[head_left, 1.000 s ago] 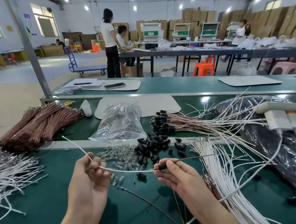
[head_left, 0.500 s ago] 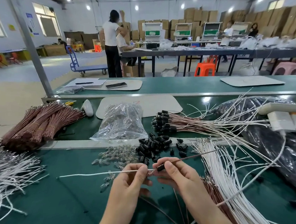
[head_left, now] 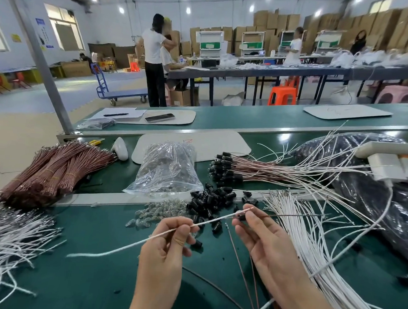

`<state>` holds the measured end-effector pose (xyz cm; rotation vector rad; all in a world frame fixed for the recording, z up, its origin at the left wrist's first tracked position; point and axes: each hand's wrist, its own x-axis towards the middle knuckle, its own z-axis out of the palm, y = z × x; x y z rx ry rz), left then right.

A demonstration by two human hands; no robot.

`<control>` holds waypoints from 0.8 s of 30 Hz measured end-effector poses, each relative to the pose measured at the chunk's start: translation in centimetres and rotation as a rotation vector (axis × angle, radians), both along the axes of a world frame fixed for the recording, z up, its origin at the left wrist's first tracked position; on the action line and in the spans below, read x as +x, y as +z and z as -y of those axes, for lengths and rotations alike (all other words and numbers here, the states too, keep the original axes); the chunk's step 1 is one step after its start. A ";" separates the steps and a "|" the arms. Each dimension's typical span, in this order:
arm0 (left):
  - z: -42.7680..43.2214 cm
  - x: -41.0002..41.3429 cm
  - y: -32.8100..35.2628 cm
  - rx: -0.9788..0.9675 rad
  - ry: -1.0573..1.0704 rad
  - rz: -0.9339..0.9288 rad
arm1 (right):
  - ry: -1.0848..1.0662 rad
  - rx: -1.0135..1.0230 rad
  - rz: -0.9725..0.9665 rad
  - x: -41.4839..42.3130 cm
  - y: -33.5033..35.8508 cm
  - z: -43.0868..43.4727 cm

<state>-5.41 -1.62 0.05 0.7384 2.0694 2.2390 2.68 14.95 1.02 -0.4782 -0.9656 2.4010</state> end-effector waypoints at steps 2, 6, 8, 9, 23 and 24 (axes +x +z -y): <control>0.1 0.2 0.2 -0.006 0.028 -0.058 | 0.013 -0.017 -0.020 0.0 0.1 -0.1; 0.4 -0.3 0.3 0.023 0.063 -0.038 | 0.035 -0.061 -0.068 0.2 0.1 -0.3; 0.6 -0.6 0.3 0.036 0.081 -0.026 | 0.041 -0.076 -0.088 0.3 0.2 -0.4; 0.7 -0.7 0.3 0.041 0.088 -0.022 | 0.042 -0.083 -0.095 0.3 0.2 -0.4; 1.0 -1.1 0.4 0.009 0.093 -0.025 | 0.075 -0.059 -0.129 0.5 0.3 -0.4; 1.0 -1.1 0.4 0.006 0.091 -0.024 | 0.073 -0.060 -0.129 0.5 0.3 -0.4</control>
